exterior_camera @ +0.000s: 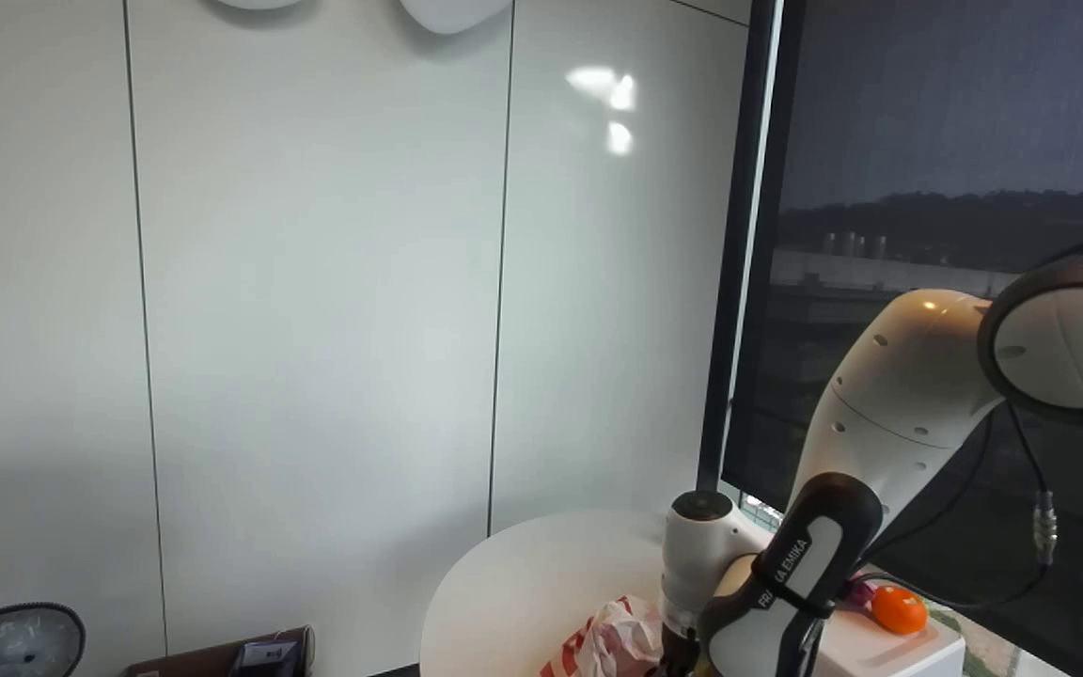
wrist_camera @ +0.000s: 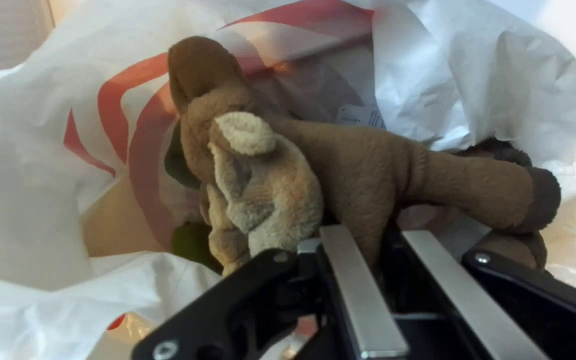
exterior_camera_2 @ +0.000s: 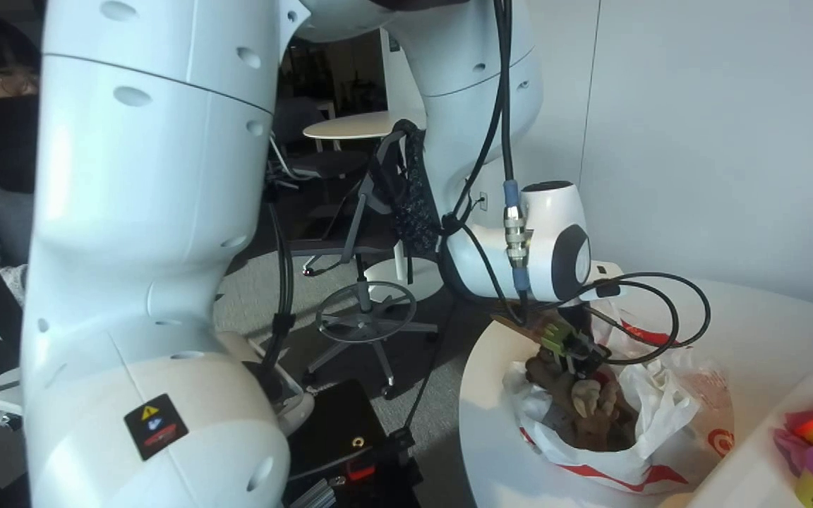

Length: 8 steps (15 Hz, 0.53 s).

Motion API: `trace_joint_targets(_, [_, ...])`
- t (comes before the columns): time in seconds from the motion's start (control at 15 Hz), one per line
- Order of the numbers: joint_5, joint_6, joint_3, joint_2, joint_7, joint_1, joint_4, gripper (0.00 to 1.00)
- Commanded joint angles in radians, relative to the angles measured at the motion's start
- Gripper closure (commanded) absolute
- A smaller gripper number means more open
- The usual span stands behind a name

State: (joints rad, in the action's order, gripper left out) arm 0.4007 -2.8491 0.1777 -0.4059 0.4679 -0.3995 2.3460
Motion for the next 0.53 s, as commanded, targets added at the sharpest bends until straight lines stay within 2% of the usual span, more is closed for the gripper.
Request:
trace_joint_targets(0.0, [-0.053, -0.016, -0.010, 0.052, -0.005, 0.031, 0.035, 0.80])
trace_joint_targets(0.2, [-0.112, -0.015, -0.025, 0.089, -0.018, 0.064, 0.063, 0.82])
trace_joint_targets(0.47, [-0.135, -0.010, -0.025, 0.142, -0.013, 0.084, 0.100, 0.81])
